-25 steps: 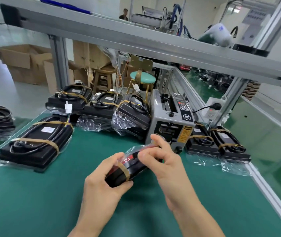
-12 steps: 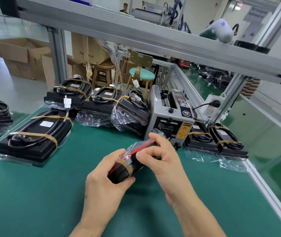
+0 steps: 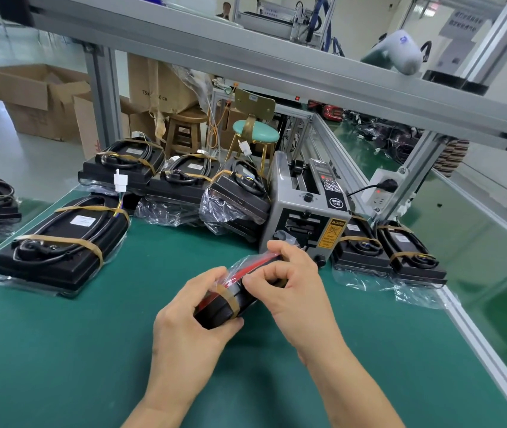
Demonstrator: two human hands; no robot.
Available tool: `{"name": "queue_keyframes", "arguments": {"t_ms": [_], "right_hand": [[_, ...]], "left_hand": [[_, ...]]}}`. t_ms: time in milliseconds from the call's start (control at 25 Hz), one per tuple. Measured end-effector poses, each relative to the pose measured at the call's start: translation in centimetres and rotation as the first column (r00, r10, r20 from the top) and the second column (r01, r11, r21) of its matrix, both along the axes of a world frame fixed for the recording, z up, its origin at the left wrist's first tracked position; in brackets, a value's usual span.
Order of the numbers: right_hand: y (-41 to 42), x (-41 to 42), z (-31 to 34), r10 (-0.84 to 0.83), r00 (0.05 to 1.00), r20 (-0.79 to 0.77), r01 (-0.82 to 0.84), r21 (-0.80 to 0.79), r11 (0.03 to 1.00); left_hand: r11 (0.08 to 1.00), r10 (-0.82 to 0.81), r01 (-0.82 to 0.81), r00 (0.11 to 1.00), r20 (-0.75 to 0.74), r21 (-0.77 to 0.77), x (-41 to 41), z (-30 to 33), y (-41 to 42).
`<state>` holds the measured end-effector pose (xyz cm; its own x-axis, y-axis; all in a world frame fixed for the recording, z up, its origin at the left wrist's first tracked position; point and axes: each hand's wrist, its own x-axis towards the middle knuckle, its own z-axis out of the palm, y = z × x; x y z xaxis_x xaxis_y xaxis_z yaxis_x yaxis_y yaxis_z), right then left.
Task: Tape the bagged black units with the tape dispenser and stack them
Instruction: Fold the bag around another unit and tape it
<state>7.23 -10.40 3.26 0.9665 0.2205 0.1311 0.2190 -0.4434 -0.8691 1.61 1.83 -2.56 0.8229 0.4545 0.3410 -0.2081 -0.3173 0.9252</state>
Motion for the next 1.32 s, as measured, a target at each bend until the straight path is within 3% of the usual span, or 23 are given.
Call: {"name": "queue_keyframes", "arguments": {"t_ms": [160, 360, 440, 560, 600, 640, 680, 760, 840, 920, 1120, 1240, 1320], "right_hand": [[0.3, -0.1, -0.6, -0.080, 0.997, -0.004, 0.079, 0.195, 0.978], [-0.7, 1.2, -1.7, -0.147, 0.983, 0.112, 0.129, 0.153, 0.980], [-2.5, 2.0, -1.7, 0.004, 1.000, 0.008, -0.005, 0.168, 0.986], [-3.8, 2.9, -2.3, 0.284, 0.938, -0.199, -0.230, 0.257, 0.939], [-3.8, 3.1, -2.7, 0.321, 0.923, -0.212, -0.246, 0.317, 0.916], [-3.7, 3.2, -2.9, 0.326, 0.922, -0.210, -0.239, 0.356, 0.903], [-3.5, 3.4, -3.1, 0.321, 0.924, -0.206, -0.228, 0.376, 0.898], [-3.2, 3.7, -3.1, 0.330, 0.922, -0.204, -0.227, 0.406, 0.885], [-3.3, 3.9, -3.1, 0.363, 0.906, -0.217, -0.243, 0.436, 0.867], [-3.5, 4.3, -2.5, 0.340, 0.902, -0.265, -0.196, 0.449, 0.872], [-3.6, 5.9, -1.0, 0.326, 0.843, -0.428, -0.129, 0.427, 0.895], [-3.2, 6.4, 0.0, 0.303, 0.811, -0.501, -0.097, 0.395, 0.913], [-2.8, 6.8, 0.2, 0.270, 0.783, -0.560, -0.081, 0.339, 0.937]], "left_hand": [[1.000, -0.008, 0.007, 1.000, -0.012, -0.028, 0.0, 0.1, -0.1], [0.985, -0.087, 0.083, 0.996, -0.021, -0.149, 0.1, 0.0, 1.4], [0.951, -0.180, 0.163, 0.983, -0.040, -0.261, -0.1, 0.4, 3.3], [0.933, -0.291, 0.260, 0.952, -0.095, -0.250, -0.6, 1.1, 6.2], [0.951, -0.275, 0.250, 0.953, -0.127, -0.180, -0.6, 1.4, 6.7], [0.976, -0.213, 0.217, 0.965, -0.150, 0.010, -0.6, 1.8, 6.8], [0.940, -0.140, 0.173, 0.982, -0.130, 0.294, -0.3, 2.6, 6.4], [0.682, -0.193, 0.145, 0.981, -0.014, 0.717, 0.8, 4.1, 4.6], [0.466, -0.276, 0.139, 0.961, -0.006, 0.874, 2.1, 4.8, 2.7], [0.416, -0.253, 0.179, 0.964, -0.075, 0.892, 3.6, 5.8, 2.1], [0.507, -0.328, 0.352, 0.923, -0.202, 0.787, 4.7, 5.7, 3.3], [0.522, -0.369, 0.399, 0.903, -0.222, 0.754, 4.7, 5.3, 3.4], [0.482, -0.358, 0.394, 0.904, -0.235, 0.783, 4.8, 5.4, 3.2]]}}
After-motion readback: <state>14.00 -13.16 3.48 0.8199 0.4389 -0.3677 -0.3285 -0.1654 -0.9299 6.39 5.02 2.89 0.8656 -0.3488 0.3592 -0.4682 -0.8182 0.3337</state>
